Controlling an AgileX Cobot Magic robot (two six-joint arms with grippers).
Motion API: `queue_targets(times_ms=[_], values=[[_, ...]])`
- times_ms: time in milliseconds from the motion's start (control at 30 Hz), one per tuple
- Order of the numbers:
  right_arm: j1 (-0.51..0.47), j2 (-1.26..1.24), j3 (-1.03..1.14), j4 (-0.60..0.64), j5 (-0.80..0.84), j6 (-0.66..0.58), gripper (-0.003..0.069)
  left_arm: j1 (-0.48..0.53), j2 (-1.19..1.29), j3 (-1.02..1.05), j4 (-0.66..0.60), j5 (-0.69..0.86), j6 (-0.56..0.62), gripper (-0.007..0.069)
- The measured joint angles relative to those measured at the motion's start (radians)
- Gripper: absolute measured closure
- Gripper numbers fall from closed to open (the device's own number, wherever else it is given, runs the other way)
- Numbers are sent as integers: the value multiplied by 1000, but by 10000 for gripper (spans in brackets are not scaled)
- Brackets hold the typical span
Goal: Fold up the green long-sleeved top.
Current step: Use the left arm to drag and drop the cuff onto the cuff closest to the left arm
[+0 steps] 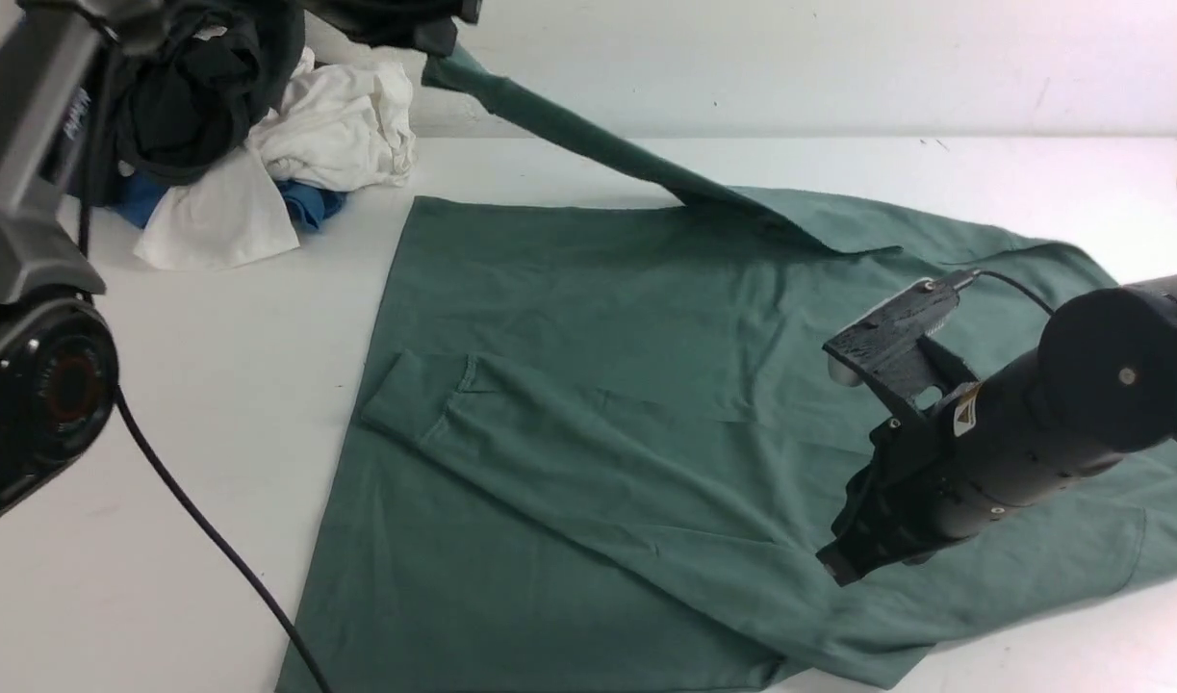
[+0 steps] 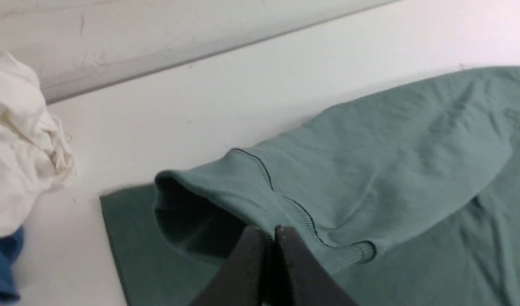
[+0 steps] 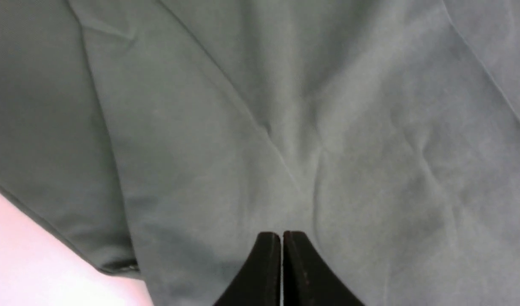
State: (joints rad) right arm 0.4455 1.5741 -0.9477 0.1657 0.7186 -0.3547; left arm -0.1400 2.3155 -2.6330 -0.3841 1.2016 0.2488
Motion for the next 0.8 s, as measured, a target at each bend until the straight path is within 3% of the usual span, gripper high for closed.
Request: queue_targets(times_ms=[133, 300, 500, 800], values=[[0, -1, 0, -26, 5, 7, 656, -4, -51, 68, 11, 35, -50, 622], [-5, -21, 0, -68, 27, 59, 656, -46, -110, 399, 101, 34, -69, 622], [-87, -105, 0, -166, 37, 170, 656, -112, -148, 783, 213, 32, -53, 621], [-189, -179, 0, -184, 35, 215, 656, -155, -306, 808, 225, 25, -36, 621]])
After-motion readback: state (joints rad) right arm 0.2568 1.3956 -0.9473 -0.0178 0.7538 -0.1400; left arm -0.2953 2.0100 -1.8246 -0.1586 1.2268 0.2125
